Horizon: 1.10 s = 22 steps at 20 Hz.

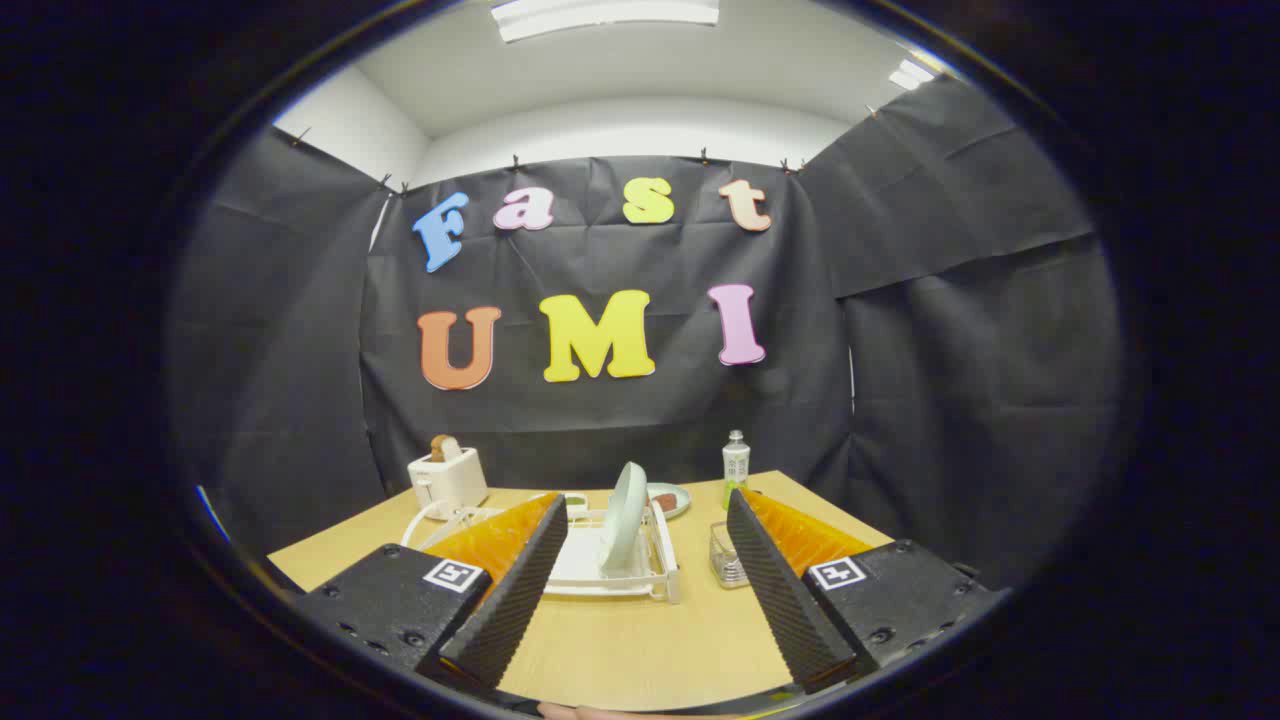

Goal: Take the plate from the dish rack, then take the spoon from the basket and place it into the plate.

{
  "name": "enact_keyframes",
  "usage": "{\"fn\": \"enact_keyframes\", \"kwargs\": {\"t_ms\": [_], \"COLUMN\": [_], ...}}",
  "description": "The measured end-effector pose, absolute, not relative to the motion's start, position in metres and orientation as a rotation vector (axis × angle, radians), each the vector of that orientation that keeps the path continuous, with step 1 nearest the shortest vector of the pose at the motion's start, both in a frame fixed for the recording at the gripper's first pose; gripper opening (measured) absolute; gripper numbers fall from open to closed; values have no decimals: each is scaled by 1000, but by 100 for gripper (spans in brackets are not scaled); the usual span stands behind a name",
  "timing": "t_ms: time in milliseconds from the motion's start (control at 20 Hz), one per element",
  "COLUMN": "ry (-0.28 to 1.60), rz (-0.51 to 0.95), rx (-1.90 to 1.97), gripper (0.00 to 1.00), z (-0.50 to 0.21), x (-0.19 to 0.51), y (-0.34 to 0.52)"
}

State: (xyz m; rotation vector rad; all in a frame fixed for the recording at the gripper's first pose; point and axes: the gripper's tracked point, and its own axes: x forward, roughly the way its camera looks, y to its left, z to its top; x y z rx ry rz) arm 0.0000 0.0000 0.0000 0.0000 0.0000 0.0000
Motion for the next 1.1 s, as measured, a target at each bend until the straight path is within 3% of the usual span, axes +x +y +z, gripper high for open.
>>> {"fn": "enact_keyframes", "kwargs": {"t_ms": [800, 1100], "ry": [5, 43], "rz": [0, 0], "rx": [-32, -69], "gripper": [100, 100], "z": [-1, 16], "x": [2, 45], "y": [-3, -18]}}
